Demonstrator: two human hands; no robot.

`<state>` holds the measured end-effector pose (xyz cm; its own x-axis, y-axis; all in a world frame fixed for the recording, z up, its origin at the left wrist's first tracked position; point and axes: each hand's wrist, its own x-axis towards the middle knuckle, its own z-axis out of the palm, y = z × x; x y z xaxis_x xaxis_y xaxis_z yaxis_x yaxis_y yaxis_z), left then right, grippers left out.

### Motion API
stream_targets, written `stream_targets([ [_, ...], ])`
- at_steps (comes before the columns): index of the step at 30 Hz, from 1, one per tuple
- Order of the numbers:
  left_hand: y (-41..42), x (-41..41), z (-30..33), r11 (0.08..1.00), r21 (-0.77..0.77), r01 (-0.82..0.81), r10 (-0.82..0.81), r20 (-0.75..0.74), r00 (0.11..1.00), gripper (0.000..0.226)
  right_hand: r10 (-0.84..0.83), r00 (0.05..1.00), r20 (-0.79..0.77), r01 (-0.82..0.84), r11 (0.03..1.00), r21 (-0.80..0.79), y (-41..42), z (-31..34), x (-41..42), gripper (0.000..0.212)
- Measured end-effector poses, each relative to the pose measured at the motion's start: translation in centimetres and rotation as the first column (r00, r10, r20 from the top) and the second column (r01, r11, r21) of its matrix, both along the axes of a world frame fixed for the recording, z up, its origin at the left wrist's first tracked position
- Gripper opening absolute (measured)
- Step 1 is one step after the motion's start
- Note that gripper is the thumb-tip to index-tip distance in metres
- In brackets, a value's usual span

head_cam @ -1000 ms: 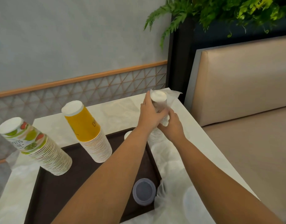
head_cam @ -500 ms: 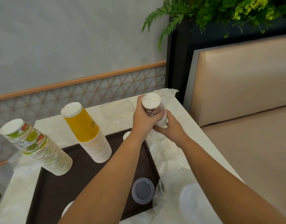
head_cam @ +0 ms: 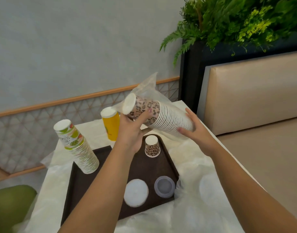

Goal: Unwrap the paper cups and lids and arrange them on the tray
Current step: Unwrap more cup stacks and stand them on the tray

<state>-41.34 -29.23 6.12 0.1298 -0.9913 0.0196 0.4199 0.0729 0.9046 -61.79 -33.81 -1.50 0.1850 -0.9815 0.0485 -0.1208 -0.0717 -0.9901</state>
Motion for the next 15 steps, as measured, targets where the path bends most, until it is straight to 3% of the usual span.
stream_targets([
  [3,2.2,2.5,0.3,1.0,0.008,0.015,-0.015,-0.099,0.995,0.061,0.023,0.979,0.203,-0.034,0.998,0.048,1.9,0.5,1.6,0.092],
  [7,5.4,5.7,0.0,1.0,0.001,0.002,-0.002,-0.148,0.989,0.062,0.093,0.849,0.52,-0.19,0.972,0.137,4.4,0.7,4.8,0.105],
  [12,9.5,10.9,-0.4,0.997,-0.06,-0.041,0.044,0.061,0.997,0.047,0.046,0.845,0.533,-0.136,0.982,0.132,7.5,1.3,8.7,0.103],
  [15,11.8,14.1,-1.1,0.989,-0.072,-0.129,0.138,0.149,0.979,0.071,0.071,0.859,0.507,-0.133,0.987,0.087,9.4,1.9,10.7,0.093],
])
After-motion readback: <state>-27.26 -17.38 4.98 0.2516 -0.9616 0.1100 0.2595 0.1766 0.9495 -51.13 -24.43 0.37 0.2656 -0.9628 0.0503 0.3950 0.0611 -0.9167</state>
